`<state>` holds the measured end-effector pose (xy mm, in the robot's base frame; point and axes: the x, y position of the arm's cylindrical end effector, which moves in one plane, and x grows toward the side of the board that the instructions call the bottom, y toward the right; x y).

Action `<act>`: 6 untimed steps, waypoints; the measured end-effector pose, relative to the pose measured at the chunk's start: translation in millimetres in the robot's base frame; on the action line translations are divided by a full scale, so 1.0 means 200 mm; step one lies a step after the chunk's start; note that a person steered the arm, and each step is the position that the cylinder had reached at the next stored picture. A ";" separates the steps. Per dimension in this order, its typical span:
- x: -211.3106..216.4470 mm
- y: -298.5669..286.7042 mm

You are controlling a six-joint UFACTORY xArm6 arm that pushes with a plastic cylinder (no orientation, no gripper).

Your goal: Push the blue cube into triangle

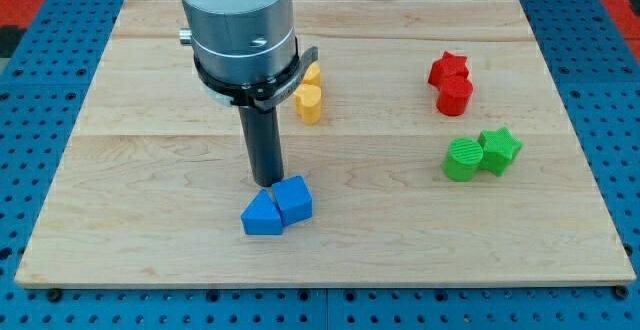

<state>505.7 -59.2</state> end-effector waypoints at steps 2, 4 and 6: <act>0.00 0.02; -0.05 0.20; -0.09 0.32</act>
